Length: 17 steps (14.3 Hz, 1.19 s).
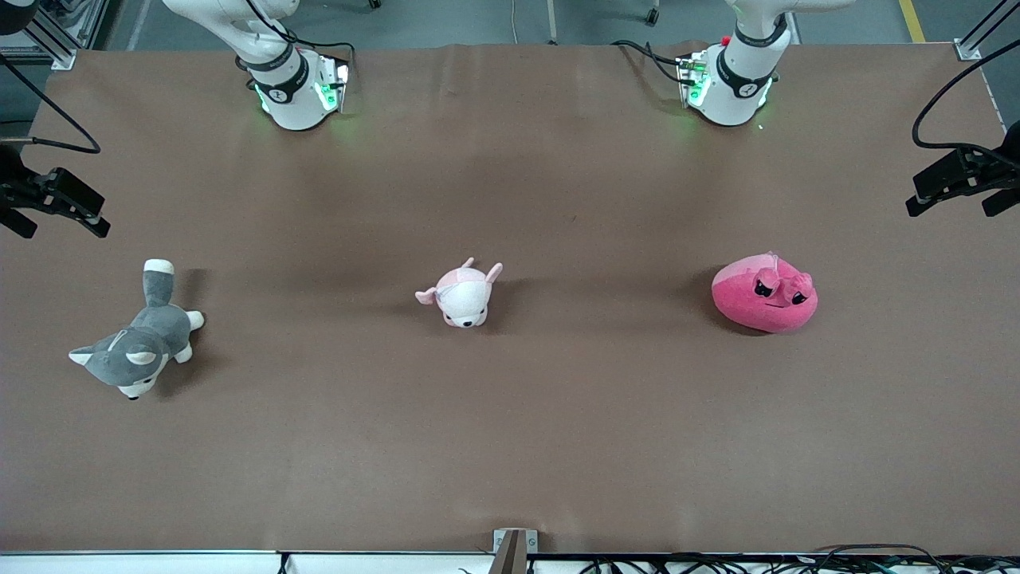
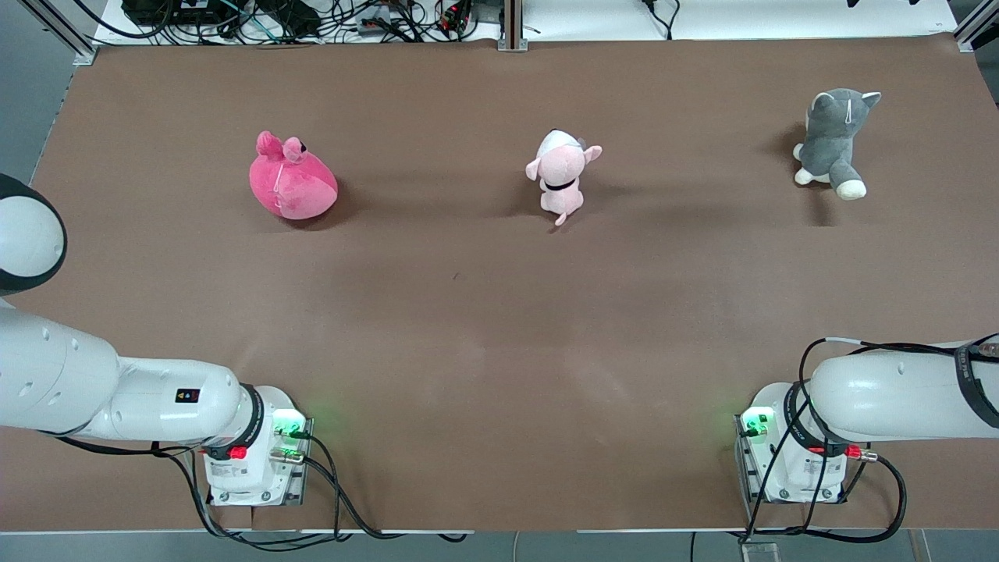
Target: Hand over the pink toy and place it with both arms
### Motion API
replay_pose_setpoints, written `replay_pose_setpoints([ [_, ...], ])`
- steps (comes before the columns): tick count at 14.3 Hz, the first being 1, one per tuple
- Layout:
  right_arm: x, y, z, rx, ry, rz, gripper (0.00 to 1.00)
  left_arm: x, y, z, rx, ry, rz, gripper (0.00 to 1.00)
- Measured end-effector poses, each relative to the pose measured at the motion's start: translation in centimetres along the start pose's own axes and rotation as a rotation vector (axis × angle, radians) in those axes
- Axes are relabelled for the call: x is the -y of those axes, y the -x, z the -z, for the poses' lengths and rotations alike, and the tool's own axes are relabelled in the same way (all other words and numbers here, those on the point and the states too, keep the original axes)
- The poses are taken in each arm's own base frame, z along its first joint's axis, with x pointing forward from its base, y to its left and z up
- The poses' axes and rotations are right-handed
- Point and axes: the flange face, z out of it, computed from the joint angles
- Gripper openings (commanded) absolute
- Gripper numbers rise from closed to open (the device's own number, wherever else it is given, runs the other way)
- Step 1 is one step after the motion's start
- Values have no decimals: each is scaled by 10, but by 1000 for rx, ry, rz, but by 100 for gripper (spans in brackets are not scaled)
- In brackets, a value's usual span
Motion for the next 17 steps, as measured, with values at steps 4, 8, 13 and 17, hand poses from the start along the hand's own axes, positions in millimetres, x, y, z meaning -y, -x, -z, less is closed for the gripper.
replay_pose_setpoints([
  [4, -2, 0, 0, 0, 0, -3, 100, 1, 0, 0, 0, 0, 2, 100],
  [8, -2, 0, 0, 0, 0, -3, 100, 11, 0, -1, 2, 2, 49, 100],
  [13, -2, 1, 0, 6, 0, -4, 100, 18, -29, -86, 157, -5, 103, 100],
  [17, 2, 1, -1, 12, -1, 4, 100, 16, -51, -199, 265, -13, 101, 100],
])
